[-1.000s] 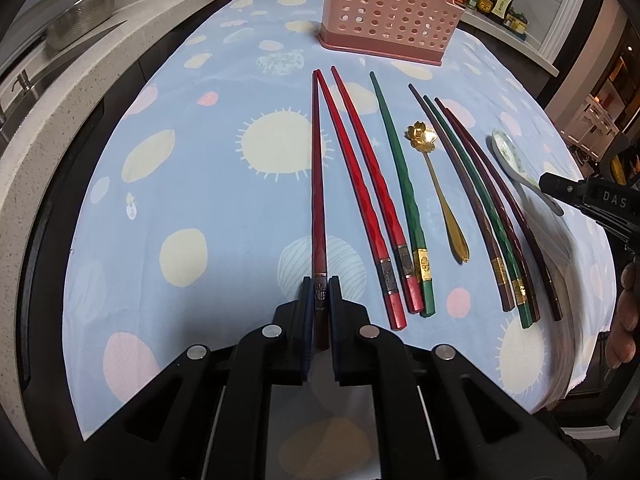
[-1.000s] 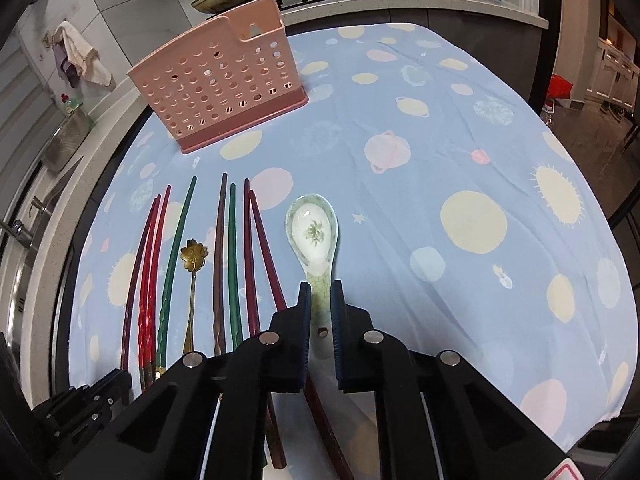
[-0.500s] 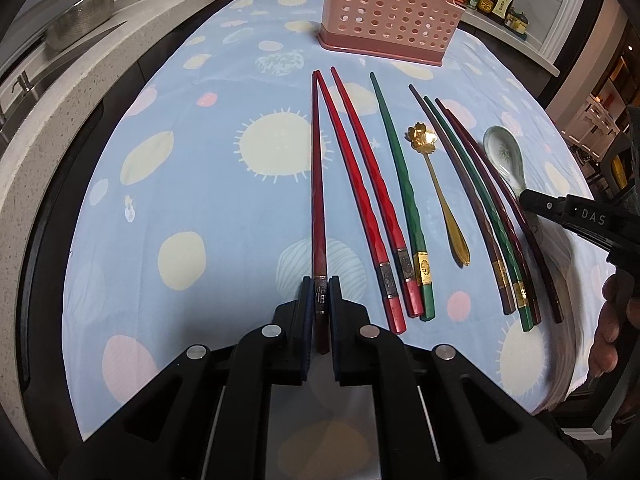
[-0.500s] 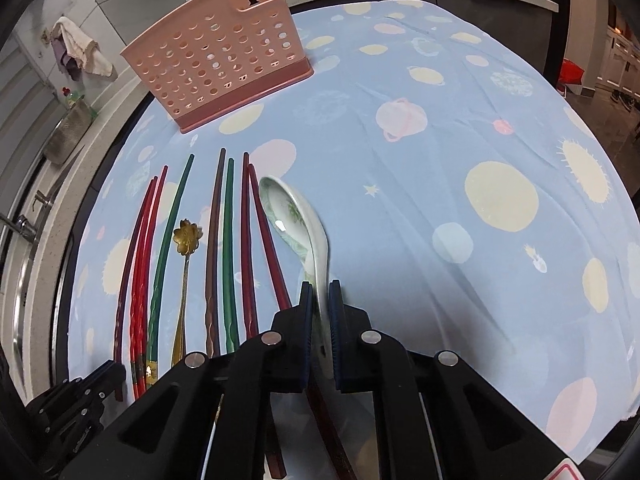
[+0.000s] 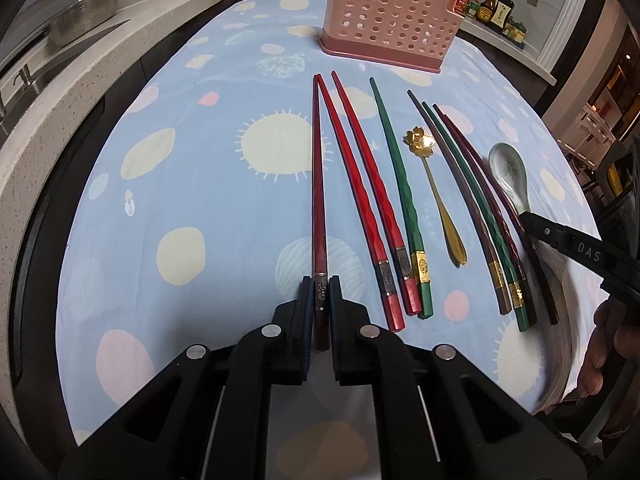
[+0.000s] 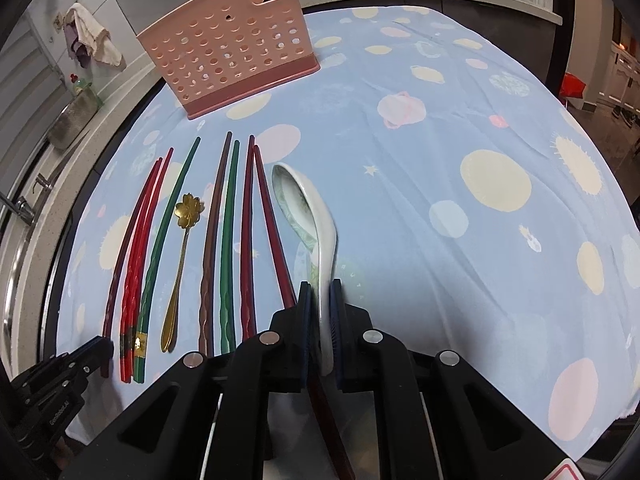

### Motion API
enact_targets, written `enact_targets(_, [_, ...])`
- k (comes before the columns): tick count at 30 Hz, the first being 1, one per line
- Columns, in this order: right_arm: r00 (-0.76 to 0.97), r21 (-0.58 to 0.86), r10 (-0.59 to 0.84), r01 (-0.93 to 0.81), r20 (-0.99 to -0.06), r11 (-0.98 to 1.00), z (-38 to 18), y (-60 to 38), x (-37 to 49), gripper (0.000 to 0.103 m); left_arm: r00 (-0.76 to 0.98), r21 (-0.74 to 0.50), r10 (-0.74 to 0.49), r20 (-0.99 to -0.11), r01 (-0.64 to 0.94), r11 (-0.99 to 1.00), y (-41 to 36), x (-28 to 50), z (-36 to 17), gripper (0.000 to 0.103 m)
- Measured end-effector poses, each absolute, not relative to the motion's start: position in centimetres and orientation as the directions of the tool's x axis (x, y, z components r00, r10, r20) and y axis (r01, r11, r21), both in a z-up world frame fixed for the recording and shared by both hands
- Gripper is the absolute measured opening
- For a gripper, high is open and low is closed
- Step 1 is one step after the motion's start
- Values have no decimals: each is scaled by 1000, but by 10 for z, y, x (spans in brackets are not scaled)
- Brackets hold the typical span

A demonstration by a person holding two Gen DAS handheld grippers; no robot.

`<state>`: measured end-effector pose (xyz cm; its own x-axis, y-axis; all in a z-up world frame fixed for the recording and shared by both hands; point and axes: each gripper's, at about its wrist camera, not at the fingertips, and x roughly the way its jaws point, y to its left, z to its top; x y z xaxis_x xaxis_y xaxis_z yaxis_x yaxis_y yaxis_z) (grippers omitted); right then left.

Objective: Organize utensils
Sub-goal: 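Lift and carry the red chopstick and white spoon over the pink holder with both tools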

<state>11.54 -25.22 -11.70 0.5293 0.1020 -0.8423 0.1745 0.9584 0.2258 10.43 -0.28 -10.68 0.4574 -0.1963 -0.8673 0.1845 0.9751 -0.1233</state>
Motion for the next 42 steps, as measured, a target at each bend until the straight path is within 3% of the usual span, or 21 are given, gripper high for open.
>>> enact_targets(15, [616,258,86,197,-783,946,-67,-265,77,8,517,-164,-237,-823,183,969,13,85,-70,7])
enact_targets(31, [696,276,87,164,-713,947,-24,-269,67,7,704,-172,-229,-673,153,973,33,91,30,7])
enact_targets(42, [737,300,125,110,-665,948,10,-271,99,7,802,-165,-225,-554,159,973,33,144,98,7])
